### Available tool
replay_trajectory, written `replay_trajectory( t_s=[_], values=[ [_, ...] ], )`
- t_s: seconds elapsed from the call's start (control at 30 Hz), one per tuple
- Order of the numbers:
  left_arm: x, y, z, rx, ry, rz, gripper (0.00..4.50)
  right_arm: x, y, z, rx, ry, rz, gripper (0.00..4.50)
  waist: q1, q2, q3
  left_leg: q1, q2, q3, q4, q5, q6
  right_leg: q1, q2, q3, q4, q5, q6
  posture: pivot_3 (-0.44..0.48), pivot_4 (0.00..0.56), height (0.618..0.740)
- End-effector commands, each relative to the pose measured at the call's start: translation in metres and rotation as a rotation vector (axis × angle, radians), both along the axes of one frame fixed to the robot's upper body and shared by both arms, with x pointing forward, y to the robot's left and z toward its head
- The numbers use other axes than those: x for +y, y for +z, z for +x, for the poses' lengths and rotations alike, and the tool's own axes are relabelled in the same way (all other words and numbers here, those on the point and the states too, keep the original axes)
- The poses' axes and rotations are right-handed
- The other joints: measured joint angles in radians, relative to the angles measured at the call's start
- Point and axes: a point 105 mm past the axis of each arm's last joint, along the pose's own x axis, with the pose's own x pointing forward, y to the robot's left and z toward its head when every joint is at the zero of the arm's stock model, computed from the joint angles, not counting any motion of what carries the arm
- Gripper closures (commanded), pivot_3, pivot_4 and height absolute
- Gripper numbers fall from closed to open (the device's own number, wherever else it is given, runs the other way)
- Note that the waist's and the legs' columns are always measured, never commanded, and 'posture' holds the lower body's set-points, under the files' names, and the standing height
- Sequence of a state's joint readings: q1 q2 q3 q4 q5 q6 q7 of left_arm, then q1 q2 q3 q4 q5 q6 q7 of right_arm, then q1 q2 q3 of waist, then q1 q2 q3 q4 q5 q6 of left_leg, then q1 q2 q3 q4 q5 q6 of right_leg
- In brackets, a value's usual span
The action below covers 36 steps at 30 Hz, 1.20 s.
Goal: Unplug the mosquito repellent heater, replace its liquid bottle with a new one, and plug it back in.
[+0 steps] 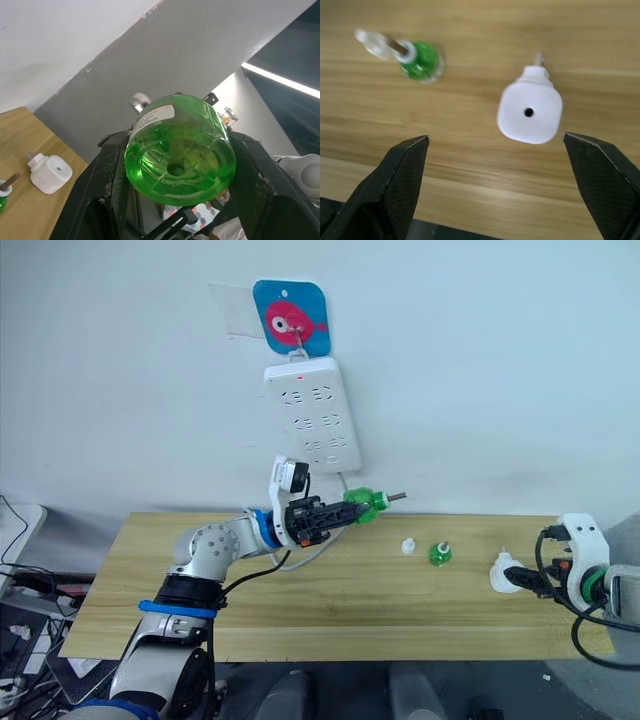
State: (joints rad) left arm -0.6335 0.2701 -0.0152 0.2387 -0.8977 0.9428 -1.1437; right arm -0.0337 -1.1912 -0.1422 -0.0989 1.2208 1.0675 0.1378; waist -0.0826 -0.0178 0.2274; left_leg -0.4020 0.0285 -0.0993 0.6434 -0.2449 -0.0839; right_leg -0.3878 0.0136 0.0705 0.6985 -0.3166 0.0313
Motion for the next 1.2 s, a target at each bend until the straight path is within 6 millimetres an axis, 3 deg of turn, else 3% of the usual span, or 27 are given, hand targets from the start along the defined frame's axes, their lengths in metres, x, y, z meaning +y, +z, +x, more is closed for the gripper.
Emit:
replay_trajectory(
  t_s=[0.03, 0.17, 0.6, 1.2],
  values=[
    [0.001, 0.004, -0.009, -0.039, -0.015, -0.014, 2.16, -0.018, -0.006, 0.012, 0.053, -0.068, -0.015, 0.04, -0.002, 0.0, 0.0, 0.0, 0.0, 0.0, 0.0, 0.0, 0.0, 0.0, 0.0, 0.0, -0.001, 0.0, 0.0, -0.057, 0.212, 0.74],
    [0.006, 0.001, -0.014, -0.03, 0.001, -0.005, 2.16, -0.028, -0.01, 0.027, 0.086, -0.1, -0.05, 0.04, 0.002, 0.0, 0.005, 0.0, 0.0, 0.001, 0.0, -0.001, 0.001, 0.0, -0.001, 0.001, -0.001, 0.0, 0.0, -0.036, 0.222, 0.74],
    [0.01, -0.002, -0.019, -0.018, 0.042, -0.003, 2.16, -0.03, -0.025, 0.052, 0.184, -0.142, -0.067, 0.04, 0.028, 0.001, 0.014, 0.0, -0.001, 0.001, 0.0, -0.001, 0.001, 0.0, -0.002, 0.0, 0.0, 0.001, 0.0, 0.008, 0.249, 0.74],
    [0.01, -0.002, -0.02, -0.01, 0.055, -0.004, 2.16, -0.024, -0.043, 0.046, 0.268, -0.208, -0.015, 0.04, 0.033, 0.0, 0.019, 0.0, -0.001, 0.0, 0.0, -0.001, 0.001, 0.0, -0.002, 0.0, 0.0, 0.001, 0.0, 0.017, 0.266, 0.74]
  ],
)
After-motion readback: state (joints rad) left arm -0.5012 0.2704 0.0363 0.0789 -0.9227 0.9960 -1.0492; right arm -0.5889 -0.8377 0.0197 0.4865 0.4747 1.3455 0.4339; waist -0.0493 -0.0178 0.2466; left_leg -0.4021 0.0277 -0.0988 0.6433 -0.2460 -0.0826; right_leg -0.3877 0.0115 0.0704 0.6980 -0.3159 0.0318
